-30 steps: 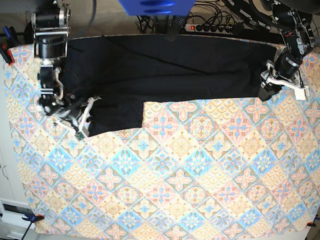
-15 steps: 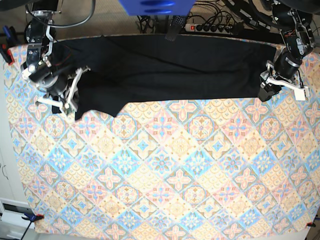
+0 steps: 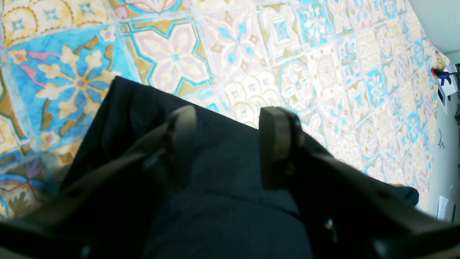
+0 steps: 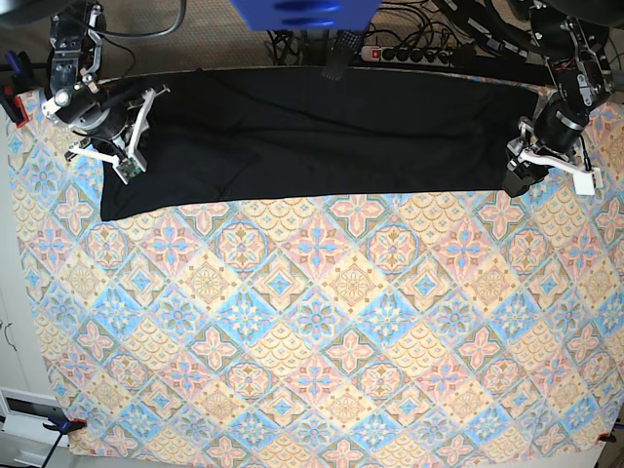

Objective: Fold the T-shirt properly
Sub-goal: 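Grasp the protruding sleeve with the right gripper and tuck it under, then grasp the folded end with the left gripper and fold it toward the right gripper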

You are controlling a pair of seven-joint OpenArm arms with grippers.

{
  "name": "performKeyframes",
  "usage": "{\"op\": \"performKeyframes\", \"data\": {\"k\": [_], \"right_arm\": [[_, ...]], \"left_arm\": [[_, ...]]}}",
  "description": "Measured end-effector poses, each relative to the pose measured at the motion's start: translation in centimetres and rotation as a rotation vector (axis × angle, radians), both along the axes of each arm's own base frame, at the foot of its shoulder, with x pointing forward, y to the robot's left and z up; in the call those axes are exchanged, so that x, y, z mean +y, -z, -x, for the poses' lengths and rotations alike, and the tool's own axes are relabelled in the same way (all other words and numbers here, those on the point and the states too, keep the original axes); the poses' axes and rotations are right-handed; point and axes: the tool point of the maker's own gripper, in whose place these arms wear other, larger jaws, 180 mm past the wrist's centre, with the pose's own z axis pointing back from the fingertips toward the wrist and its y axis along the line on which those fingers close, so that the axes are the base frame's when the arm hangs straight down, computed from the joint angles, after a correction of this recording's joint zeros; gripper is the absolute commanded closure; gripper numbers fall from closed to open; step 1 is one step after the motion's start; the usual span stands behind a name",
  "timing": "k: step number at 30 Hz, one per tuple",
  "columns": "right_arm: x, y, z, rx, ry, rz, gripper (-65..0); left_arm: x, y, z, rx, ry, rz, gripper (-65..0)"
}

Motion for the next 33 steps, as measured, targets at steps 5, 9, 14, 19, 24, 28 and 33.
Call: {"op": "performKeyframes", "data": {"k": [5, 9, 14, 19, 24, 28, 33], "right_arm": [[-2.7, -2.5, -3.0, -0.106, 0.089, 0.022, -28.1], [-7.8, -3.2, -1.0, -0.073, 0.217, 0.132, -28.0], [-5.3, -3.1, -2.3, -0.106, 0.159, 0.063, -27.9], [-2.7, -1.9, -2.0, -0.063, 0.083, 0.048, -27.9], [0.2, -1.4, -2.3, -0.077, 0.078, -0.039, -27.9], [-0.6, -1.6, -2.6, -0.077, 0.084, -0.006, -27.9], [-0.4, -1.8, -3.0, -0.090, 0.083, -0.016, -27.9]], "left_arm": [[0.2, 0.0, 0.1, 0.005, 0.005, -0.009, -28.8], [2.4, -0.6, 0.6, 0.035, 0.038, -0.091, -28.8], [4.6, 0.4, 2.2, 0.189, 0.125, -0.253, -28.8], [6.7, 2.4, 2.8, 0.335, 0.212, -0.343, -28.8], [7.8, 5.6, 4.2, 0.481, 0.282, -0.372, -28.9], [6.6, 7.7, 4.0, 0.529, 0.336, -0.363, -28.9], [6.1, 10.2, 4.0, 0.557, 0.352, -0.355, -28.9]]}}
